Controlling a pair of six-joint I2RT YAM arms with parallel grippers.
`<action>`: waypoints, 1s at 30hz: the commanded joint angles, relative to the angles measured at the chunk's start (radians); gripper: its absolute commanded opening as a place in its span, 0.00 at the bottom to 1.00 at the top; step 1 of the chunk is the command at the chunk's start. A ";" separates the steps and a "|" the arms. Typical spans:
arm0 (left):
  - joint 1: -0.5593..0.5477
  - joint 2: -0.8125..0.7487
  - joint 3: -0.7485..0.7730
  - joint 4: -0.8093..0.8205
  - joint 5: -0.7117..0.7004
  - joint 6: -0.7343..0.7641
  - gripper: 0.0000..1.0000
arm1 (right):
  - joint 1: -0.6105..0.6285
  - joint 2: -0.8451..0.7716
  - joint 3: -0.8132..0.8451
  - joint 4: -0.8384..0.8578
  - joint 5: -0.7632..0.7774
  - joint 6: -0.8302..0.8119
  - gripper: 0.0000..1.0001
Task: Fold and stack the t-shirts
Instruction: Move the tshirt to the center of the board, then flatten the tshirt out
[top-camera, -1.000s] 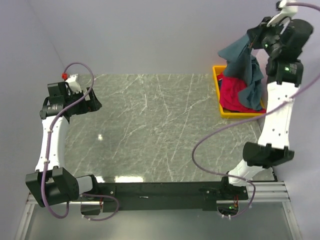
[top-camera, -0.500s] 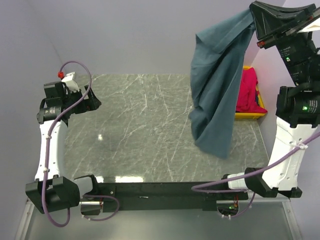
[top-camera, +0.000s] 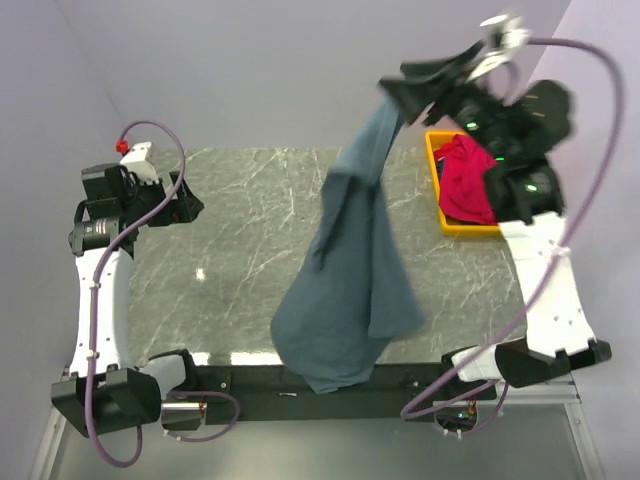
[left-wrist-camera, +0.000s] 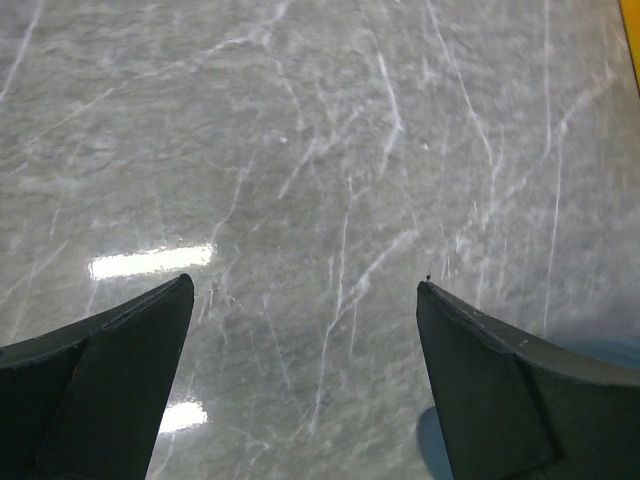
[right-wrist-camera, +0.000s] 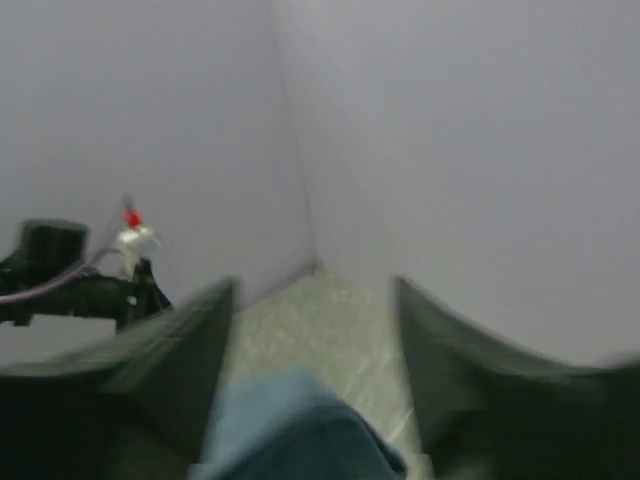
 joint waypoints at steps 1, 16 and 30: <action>-0.001 -0.065 -0.037 -0.006 0.167 0.143 0.99 | -0.011 -0.001 -0.178 -0.115 0.110 -0.066 0.83; -0.366 0.132 -0.272 0.118 0.063 0.458 0.92 | -0.168 0.155 -0.764 -0.637 -0.014 -0.387 0.66; -0.515 0.622 0.050 0.269 0.060 0.237 0.82 | 0.026 0.307 -0.896 -0.780 0.061 -0.563 0.70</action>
